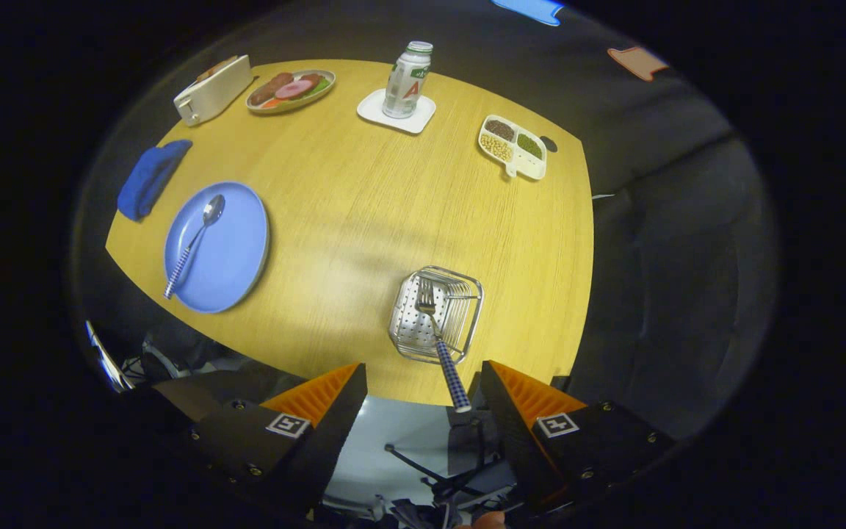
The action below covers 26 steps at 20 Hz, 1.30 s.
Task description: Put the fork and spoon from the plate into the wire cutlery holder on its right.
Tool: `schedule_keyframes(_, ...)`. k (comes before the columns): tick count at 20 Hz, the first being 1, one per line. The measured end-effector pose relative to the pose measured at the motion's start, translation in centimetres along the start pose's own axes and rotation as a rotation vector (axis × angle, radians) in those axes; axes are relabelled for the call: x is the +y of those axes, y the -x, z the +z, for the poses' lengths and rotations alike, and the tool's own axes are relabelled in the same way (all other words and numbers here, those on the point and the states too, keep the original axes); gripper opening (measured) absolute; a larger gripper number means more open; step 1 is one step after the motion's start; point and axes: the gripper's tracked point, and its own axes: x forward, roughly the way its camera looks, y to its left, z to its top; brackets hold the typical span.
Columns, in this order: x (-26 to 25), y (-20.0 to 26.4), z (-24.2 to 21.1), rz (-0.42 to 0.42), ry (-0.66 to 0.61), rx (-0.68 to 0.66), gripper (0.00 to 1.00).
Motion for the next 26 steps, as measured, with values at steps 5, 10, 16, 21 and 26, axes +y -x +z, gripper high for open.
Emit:
schedule_keyframes(5,2.6,1.6,2.0,-0.052,-0.016,-0.130,0.97)
schedule_keyframes(10,9.9,2.8,3.0,0.072,-0.040,-0.196,0.97)
schedule_keyframes(16,15.1,4.7,6.1,0.112,-0.012,-0.356,0.97)
schedule_keyframes(21,19.0,6.1,8.2,0.165,-0.022,-0.467,0.97)
schedule_keyframes(26,21.8,6.0,8.3,0.170,-0.056,-0.450,0.97)
